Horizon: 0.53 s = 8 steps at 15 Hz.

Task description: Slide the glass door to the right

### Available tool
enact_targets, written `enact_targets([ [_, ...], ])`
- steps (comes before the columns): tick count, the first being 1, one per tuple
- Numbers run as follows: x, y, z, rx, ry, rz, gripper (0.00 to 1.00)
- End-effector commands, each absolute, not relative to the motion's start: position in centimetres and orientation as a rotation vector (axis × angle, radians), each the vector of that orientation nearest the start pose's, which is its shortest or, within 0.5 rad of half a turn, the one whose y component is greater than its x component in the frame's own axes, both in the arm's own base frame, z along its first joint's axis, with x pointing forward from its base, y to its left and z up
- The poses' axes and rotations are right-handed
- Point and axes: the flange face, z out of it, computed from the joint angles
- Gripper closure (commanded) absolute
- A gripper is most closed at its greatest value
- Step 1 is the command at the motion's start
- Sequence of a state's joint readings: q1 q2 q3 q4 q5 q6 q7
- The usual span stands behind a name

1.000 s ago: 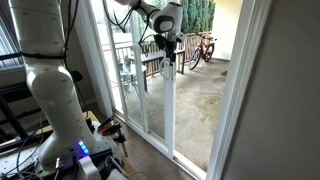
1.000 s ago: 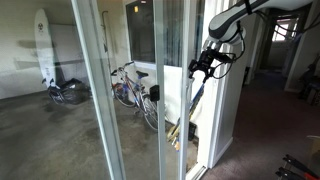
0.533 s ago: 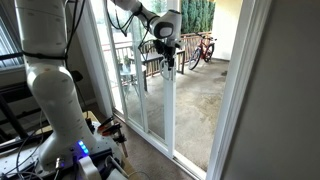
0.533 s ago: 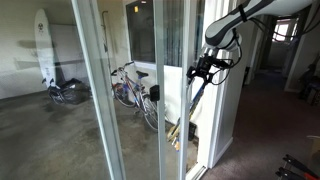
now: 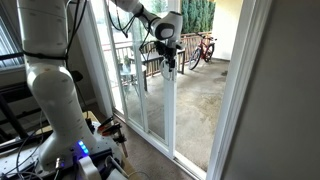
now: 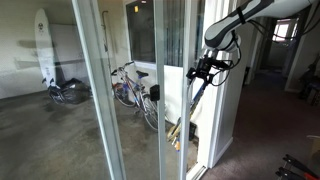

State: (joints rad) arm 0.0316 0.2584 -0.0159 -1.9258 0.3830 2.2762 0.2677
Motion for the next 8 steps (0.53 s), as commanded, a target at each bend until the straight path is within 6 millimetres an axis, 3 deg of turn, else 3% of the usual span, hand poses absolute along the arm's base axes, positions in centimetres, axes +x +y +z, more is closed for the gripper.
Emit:
enact_targets([
  [1,60.4,-5.6,36.1,-2.784,0.810,-0.030,0.00],
  [8,59.4,-10.7,37.4,-2.699,0.897,-0.035,0.00],
])
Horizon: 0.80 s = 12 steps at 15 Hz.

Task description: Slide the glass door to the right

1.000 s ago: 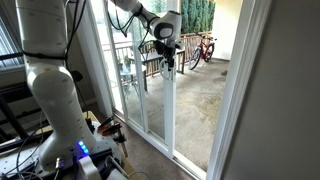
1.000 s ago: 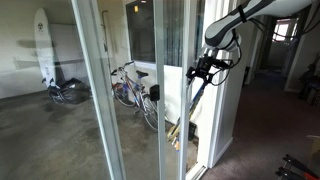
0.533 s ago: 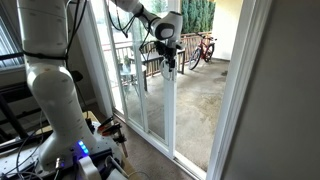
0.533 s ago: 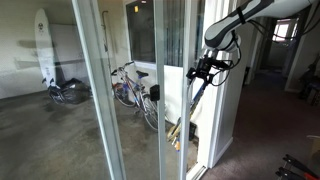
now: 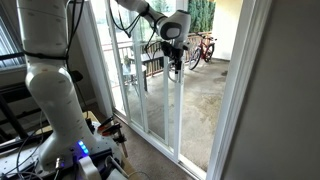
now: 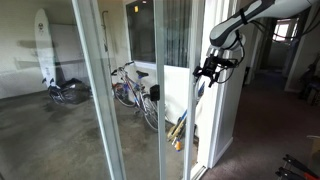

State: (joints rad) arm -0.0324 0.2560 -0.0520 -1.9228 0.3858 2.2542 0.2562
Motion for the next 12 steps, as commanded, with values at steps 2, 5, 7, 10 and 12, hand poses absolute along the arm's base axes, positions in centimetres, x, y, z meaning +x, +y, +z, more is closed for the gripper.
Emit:
enact_targets([
  [2,59.1,-12.7,37.5,-2.681,0.927,-0.048,0.00],
  [5,58.5,-15.8,37.9,-2.640,0.982,-0.078,0.00],
  [7,57.9,-18.1,38.2,-2.599,1.025,-0.097,0.00],
  [10,56.9,-22.1,38.9,-2.533,1.095,-0.107,0.00],
  [12,56.2,-24.2,39.3,-2.516,1.124,-0.119,0.00],
])
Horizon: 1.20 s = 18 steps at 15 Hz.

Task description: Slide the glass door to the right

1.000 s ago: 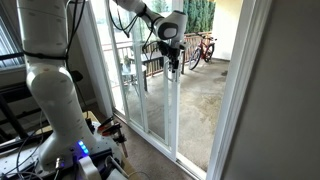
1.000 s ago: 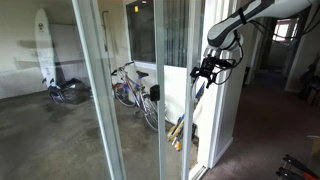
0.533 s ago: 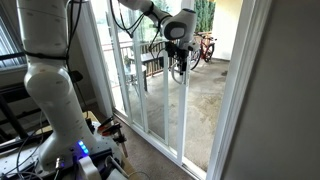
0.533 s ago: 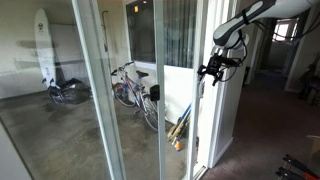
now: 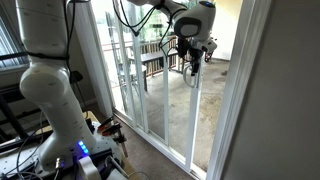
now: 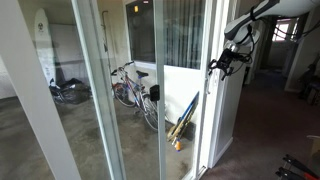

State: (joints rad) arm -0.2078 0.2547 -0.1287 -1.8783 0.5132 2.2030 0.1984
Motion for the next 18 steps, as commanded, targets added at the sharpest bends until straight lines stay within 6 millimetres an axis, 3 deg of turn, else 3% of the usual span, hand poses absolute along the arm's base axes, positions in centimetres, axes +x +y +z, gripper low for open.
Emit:
enact_targets([
  [1,56.3,-24.8,39.5,-2.515,1.135,-0.127,0.00],
  [4,56.3,-25.2,39.8,-2.534,1.115,-0.134,0.00],
  [8,55.2,-22.4,37.6,-2.638,0.983,0.006,0.00],
  [13,55.2,-15.3,33.6,-2.808,0.797,0.161,0.00],
  [18,55.1,-8.9,32.3,-2.958,0.612,0.170,0.00],
])
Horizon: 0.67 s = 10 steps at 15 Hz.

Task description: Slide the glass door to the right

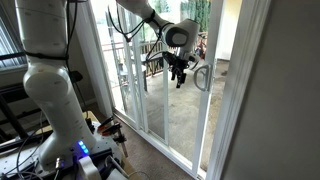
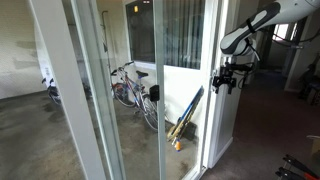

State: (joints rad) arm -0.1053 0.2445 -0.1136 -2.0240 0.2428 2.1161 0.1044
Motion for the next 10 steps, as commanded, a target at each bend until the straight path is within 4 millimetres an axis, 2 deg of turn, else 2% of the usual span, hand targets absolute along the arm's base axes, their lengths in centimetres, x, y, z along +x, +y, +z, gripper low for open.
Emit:
enact_targets([
  [1,54.7,-8.0,32.3,-2.987,0.578,0.152,0.00],
  [6,52.9,-5.6,32.0,-3.042,0.493,0.177,0.00],
  [7,54.6,-6.1,31.4,-3.021,0.492,0.179,0.00],
  [10,53.8,-5.8,31.5,-3.025,0.481,0.185,0.00],
])
